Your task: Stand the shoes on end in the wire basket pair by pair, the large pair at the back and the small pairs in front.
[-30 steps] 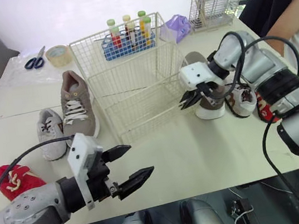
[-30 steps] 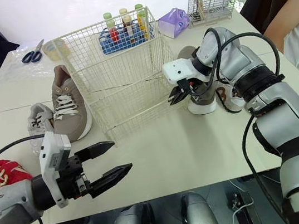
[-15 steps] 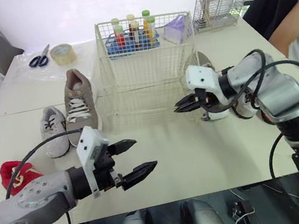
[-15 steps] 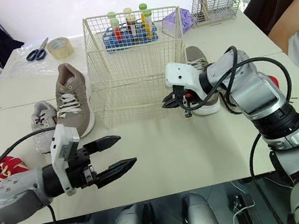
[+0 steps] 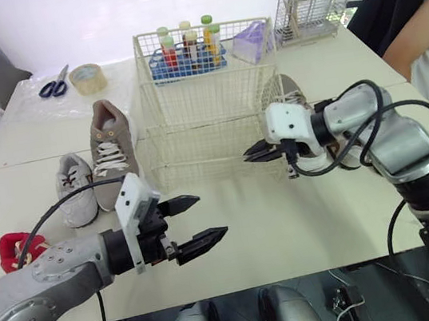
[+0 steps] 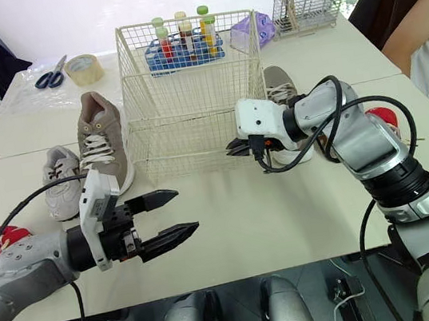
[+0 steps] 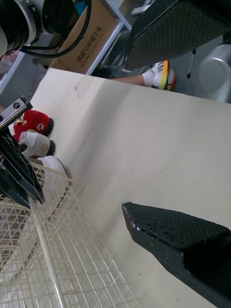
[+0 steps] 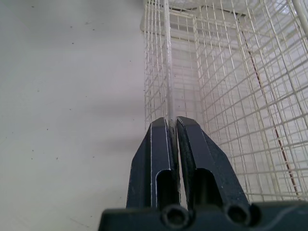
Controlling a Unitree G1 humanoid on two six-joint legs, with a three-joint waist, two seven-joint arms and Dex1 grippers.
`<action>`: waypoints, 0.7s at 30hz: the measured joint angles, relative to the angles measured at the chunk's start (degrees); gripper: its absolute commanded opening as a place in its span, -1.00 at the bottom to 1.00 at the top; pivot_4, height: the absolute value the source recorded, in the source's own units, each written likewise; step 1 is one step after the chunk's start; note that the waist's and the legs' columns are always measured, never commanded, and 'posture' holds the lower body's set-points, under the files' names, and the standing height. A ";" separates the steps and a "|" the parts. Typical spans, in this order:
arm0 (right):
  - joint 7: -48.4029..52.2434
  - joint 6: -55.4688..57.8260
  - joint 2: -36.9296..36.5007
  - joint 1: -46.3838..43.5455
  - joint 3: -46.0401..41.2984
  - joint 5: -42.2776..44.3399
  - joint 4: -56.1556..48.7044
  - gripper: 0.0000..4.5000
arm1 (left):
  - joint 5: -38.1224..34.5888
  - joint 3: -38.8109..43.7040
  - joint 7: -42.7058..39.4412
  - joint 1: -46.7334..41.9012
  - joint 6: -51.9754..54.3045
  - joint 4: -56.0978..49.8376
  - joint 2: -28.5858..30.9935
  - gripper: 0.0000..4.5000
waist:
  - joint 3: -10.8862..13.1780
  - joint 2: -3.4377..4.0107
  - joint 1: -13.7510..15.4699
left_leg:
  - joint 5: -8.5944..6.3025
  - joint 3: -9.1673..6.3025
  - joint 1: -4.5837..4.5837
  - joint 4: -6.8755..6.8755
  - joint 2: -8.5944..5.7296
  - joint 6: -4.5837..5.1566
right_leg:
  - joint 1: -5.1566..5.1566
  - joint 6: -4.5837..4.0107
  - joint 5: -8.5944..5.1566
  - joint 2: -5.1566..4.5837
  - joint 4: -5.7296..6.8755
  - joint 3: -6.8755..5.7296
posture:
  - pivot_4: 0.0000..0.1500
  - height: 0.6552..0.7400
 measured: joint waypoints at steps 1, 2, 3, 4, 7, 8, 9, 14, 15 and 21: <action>0.19 -1.10 0.04 0.00 0.00 0.00 0.35 -0.90 | 0.02 0.00 0.25 0.10 0.05 -0.03 -0.17 1.00 | 0.00 0.00 0.00 | 0.00 0.00 0.00 0.00 0.00 0.00 | 0.00 0.00 0.00 0.00 0.00 0.00 | 1.00 1.00; 0.39 -1.74 0.06 0.00 0.00 0.00 0.64 -0.90 | 0.03 0.00 0.39 0.17 0.06 -0.05 -0.31 1.00 | 0.00 0.00 0.00 | 0.00 0.00 0.00 0.00 0.00 0.00 | 0.00 0.00 0.00 0.00 0.00 0.00 | 1.00 1.00; 0.55 -2.28 0.06 0.00 0.00 0.00 0.92 -0.90 | 0.05 0.00 0.55 0.29 0.07 -0.09 -0.44 1.00 | 0.00 0.00 0.00 | 0.00 0.00 0.01 0.00 0.00 0.00 | 0.01 0.00 0.00 0.00 0.00 0.00 | 1.00 1.00; 0.70 -2.96 0.06 0.00 0.00 -0.01 1.23 -0.90 | 0.07 -0.01 0.82 0.43 0.11 -0.13 -0.50 1.00 | 0.00 0.00 0.00 | 0.00 0.00 0.01 0.00 0.00 0.00 | 0.01 0.00 0.00 0.00 0.00 0.00 | 1.00 1.00; 1.24 -4.27 0.06 0.00 0.00 -0.03 1.98 -0.90 | 0.20 -0.14 1.28 0.45 0.14 -0.13 -1.01 1.00 | 0.00 0.00 0.00 | 0.00 0.00 0.04 0.00 0.00 0.00 | 0.04 0.00 0.00 0.00 0.00 0.01 | 1.00 1.00; 1.48 -4.60 0.05 0.00 0.00 -0.03 2.13 -0.90 | 0.31 -0.32 1.35 0.45 0.15 -0.13 -1.04 1.00 | -0.01 -0.01 0.00 | 0.00 0.00 0.04 0.00 0.00 0.00 | 0.05 0.00 0.00 0.00 0.00 0.01 | 1.00 1.00; 1.76 -5.01 0.05 0.00 0.01 -0.03 2.39 -0.90 | 0.52 -0.39 1.38 0.45 0.16 -0.13 -1.14 1.00 | -0.01 -0.01 0.00 | 0.00 0.00 0.05 0.00 0.00 0.00 | 0.05 0.00 0.00 0.00 0.00 0.01 | 1.00 1.00; 3.60 -6.63 -0.41 -0.04 0.54 -0.95 3.97 -0.50 | 1.56 -0.70 1.43 0.45 0.22 -0.15 -1.89 1.00 | -0.01 -0.01 0.20 | -0.01 0.00 0.27 0.00 0.00 0.01 | 0.27 0.00 0.00 0.00 -0.03 0.00 | 1.00 1.00; 4.09 -6.47 -0.55 -0.02 0.86 -1.05 4.30 -0.29 | 1.72 -0.75 1.43 0.46 0.24 -0.16 -1.96 1.00 | -0.01 -0.01 0.25 | -0.01 0.00 0.29 0.00 0.00 0.02 | 0.30 0.00 -0.01 0.00 -0.04 0.00 | 1.00 1.00; 3.15 -5.15 -0.05 -0.40 1.23 -2.49 5.84 0.15 | 2.27 -0.87 1.43 0.47 0.85 -0.19 -2.22 1.00 | -0.01 -0.01 0.23 | -0.01 0.00 0.32 0.00 0.01 0.01 | 0.31 0.00 -0.01 -0.01 -0.02 0.01 | 1.00 1.00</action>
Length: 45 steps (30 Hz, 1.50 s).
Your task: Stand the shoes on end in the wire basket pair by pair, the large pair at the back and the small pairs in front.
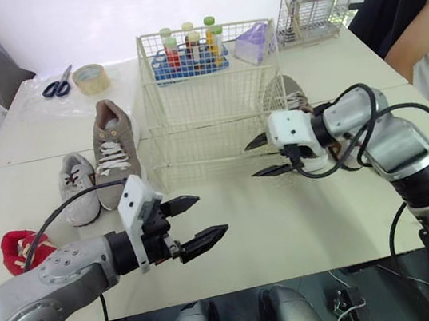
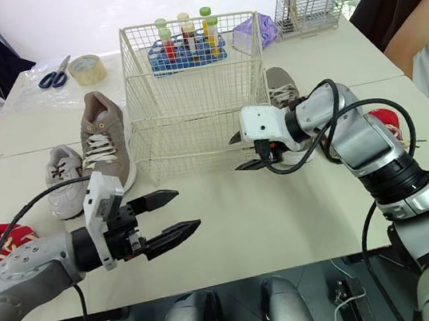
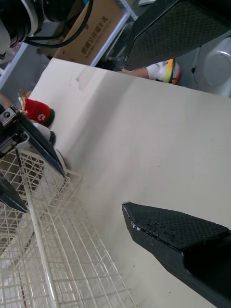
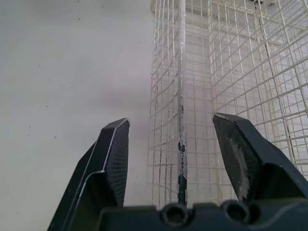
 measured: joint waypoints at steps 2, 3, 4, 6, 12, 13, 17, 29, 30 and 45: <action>0.43 0.77 0.05 -0.01 0.00 0.18 -0.08 0.03 | 0.39 -0.06 -0.02 0.00 0.05 0.00 -0.17 1.00 | 0.00 0.00 0.02 | 0.00 0.00 0.00 0.00 0.00 0.00 | 0.01 0.00 0.00 0.00 0.00 0.00 | 1.00 1.00; 0.49 0.95 0.13 -0.02 0.00 0.21 -0.09 -0.08 | 0.67 -0.07 -0.03 0.00 0.05 0.00 -0.38 1.00 | 0.00 0.00 0.03 | 0.00 0.00 0.01 0.00 0.00 0.00 | 0.01 0.00 0.00 0.00 0.00 0.00 | 1.00 1.00; 0.51 1.08 0.22 -0.02 0.00 0.19 -0.09 -0.22 | 1.01 -0.11 -0.04 0.00 0.06 0.00 -0.60 1.00 | 0.00 0.00 0.03 | 0.00 0.00 0.01 0.00 0.00 0.00 | 0.02 0.00 0.00 0.00 0.00 0.00 | 1.00 1.00; 0.68 1.04 0.23 -0.02 0.00 0.16 -0.08 -0.66 | 1.24 -0.21 -0.06 0.00 0.07 0.00 -0.94 1.00 | 0.00 0.00 0.03 | 0.00 0.00 0.01 0.00 0.00 0.00 | 0.02 0.00 0.00 0.00 0.00 0.00 | 1.00 1.00; 0.82 0.55 0.66 -0.76 0.05 -0.30 0.65 -0.96 | 2.62 -1.27 -0.10 0.47 0.09 -0.19 -1.61 1.00 | 0.00 0.00 -0.07 | 0.00 0.02 0.04 -0.03 0.01 0.00 | 0.02 0.00 0.00 0.00 0.00 0.01 | 1.00 1.00; 0.83 0.28 0.84 -0.80 0.09 -0.37 0.78 -0.96 | 3.00 -1.31 -0.10 0.65 0.09 -0.27 -1.79 1.00 | 0.00 0.00 -0.11 | 0.00 0.02 0.04 -0.03 0.01 0.00 | 0.02 0.00 0.00 0.01 0.00 0.00 | 1.00 1.00; 0.86 -1.50 1.83 -1.67 0.42 -0.87 1.88 -0.96 | 4.32 -1.59 -0.20 1.47 0.09 -0.60 -2.14 1.00 | 0.01 0.01 -0.61 | 0.00 0.03 0.04 -0.03 0.02 0.00 | 0.02 0.00 0.00 0.01 0.00 0.01 | 1.00 1.00; 0.47 0.30 3.97 -2.48 1.05 -1.88 1.65 -0.96 | 5.87 -1.88 -0.23 1.74 0.12 -0.92 -3.30 1.00 | 0.01 0.00 -1.28 | 0.00 0.03 0.05 -0.04 0.03 0.00 | 0.02 0.00 0.00 0.00 0.00 0.01 | 1.00 1.00; 0.33 0.39 4.24 -2.48 1.07 -1.97 1.65 -0.96 | 5.87 -1.88 -0.23 1.76 0.13 -0.98 -3.31 1.00 | 0.01 0.00 -1.29 | 0.00 0.03 0.05 -0.04 0.03 0.00 | 0.01 0.00 0.00 0.00 0.00 0.01 | 1.00 1.00; 1.44 18.09 4.44 -3.22 -6.70 12.00 -5.35 0.99 | 4.39 -0.12 -1.25 4.18 0.12 -0.96 -3.22 1.00 | 0.01 0.00 -1.12 | -0.04 0.01 0.05 -0.04 0.02 0.05 | 0.04 0.00 0.00 -0.04 0.00 0.00 | 1.00 1.00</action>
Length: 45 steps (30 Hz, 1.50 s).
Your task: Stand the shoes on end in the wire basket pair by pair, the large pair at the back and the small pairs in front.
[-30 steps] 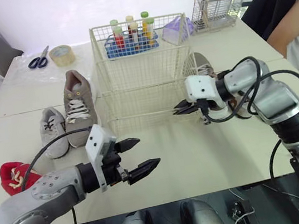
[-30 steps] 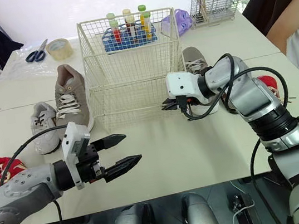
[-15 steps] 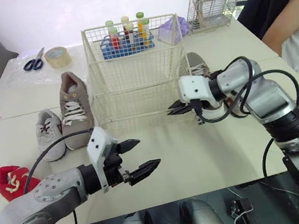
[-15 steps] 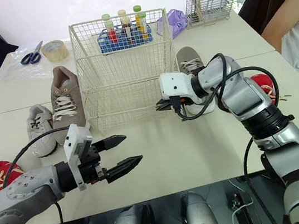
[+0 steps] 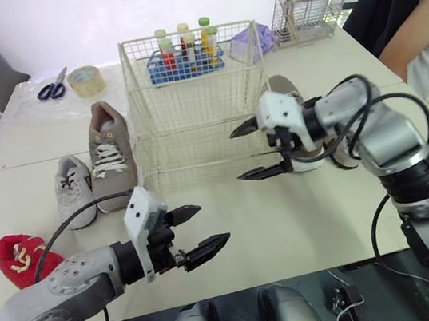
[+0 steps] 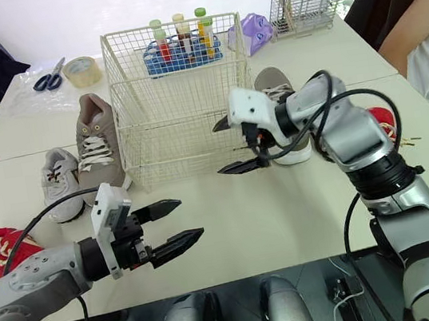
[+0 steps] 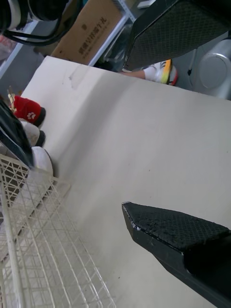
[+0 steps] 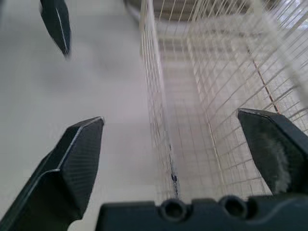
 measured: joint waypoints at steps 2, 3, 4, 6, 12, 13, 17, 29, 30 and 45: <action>1.26 3.46 -1.44 -1.08 -2.20 4.10 -1.61 0.99 | -0.95 1.44 -0.21 0.16 -0.04 0.22 0.02 1.00 | 0.00 0.00 -0.02 | -0.05 -0.01 0.00 0.00 0.01 0.09 | 0.00 0.00 0.00 0.00 0.00 0.00 | 1.00 1.00; 1.84 5.28 -2.39 -1.52 -3.53 6.26 -2.20 0.99 | -1.48 2.11 -0.41 0.22 -0.05 0.32 0.05 1.00 | 0.00 0.00 0.02 | -0.12 -0.02 0.00 0.00 0.01 0.20 | 0.01 0.00 0.00 0.00 0.00 -0.01 | 1.00 1.00; 2.19 6.81 -2.82 -2.07 -4.65 7.98 -2.38 0.99 | -2.15 2.81 -0.62 0.32 -0.04 0.47 0.07 1.00 | 0.00 0.00 0.00 | -0.15 -0.02 0.01 0.00 0.01 0.26 | 0.01 0.00 0.00 0.00 -0.01 -0.01 | 1.00 1.00; 1.55 11.39 -2.49 -3.80 -8.02 12.98 -2.17 0.99 | -3.28 4.05 -1.14 0.30 -0.04 1.00 0.39 1.00 | 0.00 0.00 -0.03 | -0.19 -0.01 0.01 0.00 0.00 0.32 | 0.01 -0.01 0.00 -0.02 0.00 0.00 | 1.00 1.00; -10.62 19.46 0.67 -9.35 -19.37 19.95 3.35 0.99 | -8.18 6.74 -1.60 0.58 -0.09 1.61 0.63 1.00 | -0.02 -0.03 0.07 | -0.19 -0.02 0.03 0.00 -0.01 0.32 | 0.05 -0.02 0.00 -0.06 -0.01 0.03 | 1.00 1.00; -13.06 19.74 0.71 -8.69 -20.91 19.96 4.04 0.99 | -9.00 7.11 -1.51 0.83 -0.09 1.58 0.63 1.00 | -0.02 -0.03 0.16 | -0.20 -0.01 0.03 0.00 -0.05 0.34 | 0.06 -0.02 0.00 -0.13 -0.02 0.03 | 1.00 1.00; -29.39 20.03 5.60 -0.74 -30.00 19.16 2.34 0.99 | -5.69 5.58 1.38 -2.09 -2.28 0.99 -2.88 1.00 | -0.05 -0.08 0.31 | -0.10 0.05 0.04 0.02 -0.17 0.17 | 0.13 0.01 0.02 -0.26 -0.06 0.02 | 1.00 1.00; -57.80 24.91 13.88 33.35 -40.13 17.57 -28.10 0.99 | 10.56 -10.61 5.71 -4.17 -6.59 -1.46 -15.81 1.00 | -0.11 -0.08 0.65 | -0.20 -0.01 0.11 -0.11 -0.13 0.31 | 0.18 0.20 -0.08 -0.09 -0.05 0.07 | 1.00 1.00; -58.30 25.09 14.25 34.95 -40.01 17.67 -28.78 0.99 | 11.53 -11.45 5.45 -4.24 -6.77 -1.19 -16.48 1.00 | -0.08 -0.01 0.46 | -0.27 0.07 0.12 -0.10 -0.13 0.44 | 0.13 0.20 -0.07 -0.07 -0.06 0.14 | 1.00 1.00; -64.56 16.85 20.51 33.31 -31.80 14.92 -17.29 0.99 | 19.25 -12.84 2.65 -3.31 -8.58 0.99 -19.33 1.00 | -0.12 -0.02 0.03 | -0.27 0.02 0.19 -0.07 -0.06 0.47 | 0.16 0.09 -0.03 0.05 -0.09 0.25 | 1.00 1.00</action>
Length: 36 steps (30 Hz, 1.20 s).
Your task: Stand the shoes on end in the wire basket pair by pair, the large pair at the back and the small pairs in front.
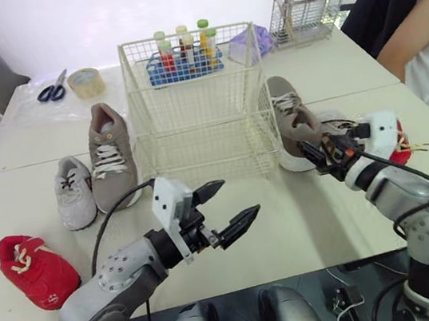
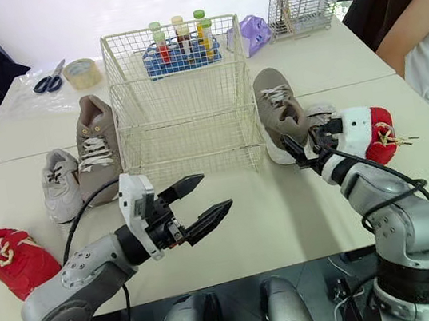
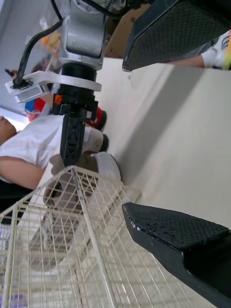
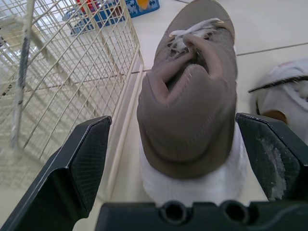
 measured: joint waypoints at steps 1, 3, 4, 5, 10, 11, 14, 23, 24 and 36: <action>-0.06 -1.13 0.00 -0.52 0.45 -0.46 1.51 0.99 | 0.02 0.00 0.02 0.07 0.00 0.00 -0.10 1.00 | 0.00 0.00 -0.03 | 0.00 0.00 0.00 0.00 0.00 0.00 | 0.00 0.00 0.00 0.00 0.00 0.00 | 1.00 1.00; -0.11 -3.07 -0.01 -1.08 1.40 -1.44 4.27 0.99 | 0.12 0.03 0.20 0.20 0.02 -0.03 -0.41 1.00 | 0.00 0.00 -0.06 | 0.00 0.01 0.00 0.00 0.00 0.01 | 0.00 0.01 0.00 0.00 -0.01 0.00 | 1.00 1.00; -0.17 -4.07 -0.02 -1.48 2.21 -2.32 5.95 0.99 | 0.20 0.02 0.41 0.24 0.10 -0.06 -0.45 1.00 | 0.00 0.00 -0.08 | 0.00 0.01 0.00 0.00 0.00 0.01 | 0.00 0.01 0.00 0.00 -0.01 0.00 | 1.00 1.00; -0.24 -4.95 -0.10 -1.79 3.24 -3.20 7.70 0.99 | 0.28 0.02 0.76 0.30 0.17 -0.11 -0.50 1.00 | 0.00 0.00 -0.10 | 0.00 0.01 0.00 0.00 0.01 0.00 | 0.00 0.01 0.00 0.00 0.00 0.00 | 1.00 1.00; 0.47 -7.78 -1.62 -1.96 7.01 -7.24 11.54 0.76 | 0.56 0.05 2.14 0.82 0.61 -0.79 -0.77 1.00 | 0.00 0.00 -0.10 | 0.00 0.01 0.00 0.00 0.01 0.01 | 0.00 0.01 0.00 -0.01 0.00 0.00 | 1.00 1.00; 0.88 -8.40 -2.03 -1.96 7.21 -7.57 12.00 0.63 | 0.60 0.07 2.42 0.90 0.78 -0.96 -0.79 1.00 | -0.01 -0.01 -0.08 | 0.00 0.01 0.00 0.00 0.01 0.01 | 0.01 0.01 0.00 -0.01 -0.01 0.00 | 1.00 1.00; 1.76 -10.54 -2.35 -2.03 7.74 -8.60 12.95 0.17 | 0.67 0.16 2.68 1.60 0.96 -1.27 -0.80 1.00 | -0.01 -0.01 -0.08 | 0.00 0.01 0.01 0.00 0.01 0.00 | 0.01 0.02 0.00 0.00 0.00 0.00 | 1.00 1.00; 1.16 -16.01 -2.32 -3.02 8.74 -12.06 13.16 -0.66 | 0.98 0.44 3.16 1.99 1.28 -2.16 -0.97 1.00 | -0.17 -0.27 -0.23 | -0.01 0.02 0.04 0.00 0.07 0.00 | 0.02 -0.02 -0.01 0.01 -0.01 0.00 | 1.00 1.00; 0.75 -16.70 -2.10 -3.03 8.91 -12.55 13.36 -0.66 | 0.98 0.56 3.14 1.97 1.30 -2.15 -0.95 1.00 | -0.17 -0.27 -0.22 | -0.01 0.02 0.03 0.00 0.06 0.00 | 0.02 -0.01 -0.01 0.01 -0.02 0.00 | 1.00 1.00; -1.95 -18.52 -0.21 -4.69 9.26 -14.22 15.08 -0.66 | 0.96 0.68 1.81 0.77 1.37 -0.84 -0.95 1.00 | -0.13 -0.24 -0.09 | -0.01 0.02 -0.04 -0.05 0.05 0.00 | -0.06 0.00 0.00 0.00 -0.03 0.00 | 1.00 1.00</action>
